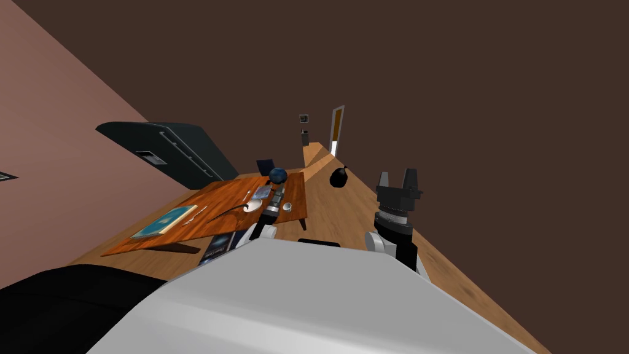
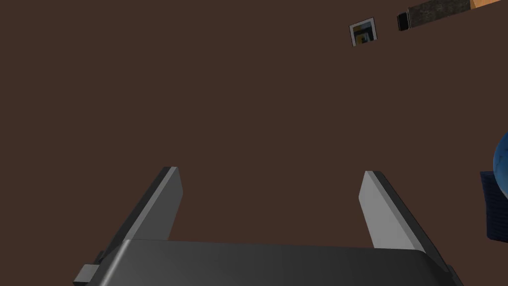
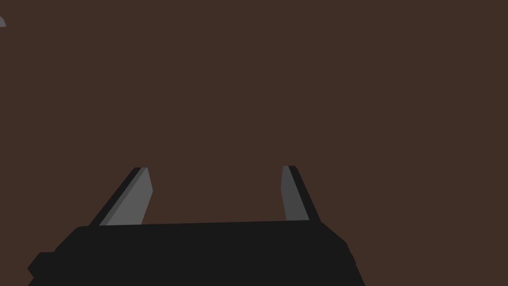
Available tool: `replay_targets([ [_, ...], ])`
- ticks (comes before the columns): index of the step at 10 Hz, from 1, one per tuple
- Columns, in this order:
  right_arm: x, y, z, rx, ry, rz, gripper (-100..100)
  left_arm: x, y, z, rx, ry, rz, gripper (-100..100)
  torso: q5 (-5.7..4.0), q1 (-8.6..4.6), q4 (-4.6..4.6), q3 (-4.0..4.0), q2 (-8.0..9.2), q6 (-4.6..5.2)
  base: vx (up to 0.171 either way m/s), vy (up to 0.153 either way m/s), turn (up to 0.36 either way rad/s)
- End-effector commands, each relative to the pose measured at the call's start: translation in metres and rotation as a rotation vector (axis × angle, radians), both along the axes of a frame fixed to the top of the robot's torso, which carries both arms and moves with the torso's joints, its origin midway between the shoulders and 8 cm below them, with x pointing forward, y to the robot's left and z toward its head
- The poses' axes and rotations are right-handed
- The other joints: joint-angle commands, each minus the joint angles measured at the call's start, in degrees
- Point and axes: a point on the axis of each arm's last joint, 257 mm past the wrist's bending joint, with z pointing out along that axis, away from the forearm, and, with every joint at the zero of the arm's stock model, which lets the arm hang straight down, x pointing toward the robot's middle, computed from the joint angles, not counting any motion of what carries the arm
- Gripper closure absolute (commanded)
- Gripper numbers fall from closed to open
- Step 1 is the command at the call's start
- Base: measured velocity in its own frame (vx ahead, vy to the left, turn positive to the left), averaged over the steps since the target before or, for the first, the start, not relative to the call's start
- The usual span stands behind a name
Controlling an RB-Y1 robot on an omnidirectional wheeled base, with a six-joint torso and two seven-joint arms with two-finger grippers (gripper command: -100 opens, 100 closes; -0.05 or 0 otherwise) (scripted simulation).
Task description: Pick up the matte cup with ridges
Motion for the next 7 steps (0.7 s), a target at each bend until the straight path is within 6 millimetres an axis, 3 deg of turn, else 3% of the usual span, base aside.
replay_targets([
  [1,0.000,0.000,0.000,0.000,0.000,0.000,0,0.006,0.005,-0.022,0.018,0.055,-0.005,-100,0.00,0.00,0.00,0.00,0.00,0.00,0.007,-0.044,-0.021],
  [4,0.000,0.000,0.000,0.000,0.000,0.000,0,0.011,0.012,-0.050,0.034,0.125,-0.002,-100,-0.01,-0.03,0.00,0.00,0.00,0.00,0.010,-0.042,-0.017],
  [5,0.000,0.000,0.000,0.000,0.000,0.000,0,0.014,0.019,-0.073,0.049,0.183,0.000,-100,0.00,-0.01,0.00,0.00,0.00,0.00,0.016,-0.049,-0.032],
  [7,0.000,0.000,0.000,0.000,0.000,0.000,0,0.016,0.029,-0.099,0.065,0.250,0.007,-100,-0.03,-0.12,-0.01,-0.03,-0.06,0.00,0.034,-0.068,-0.035],
])
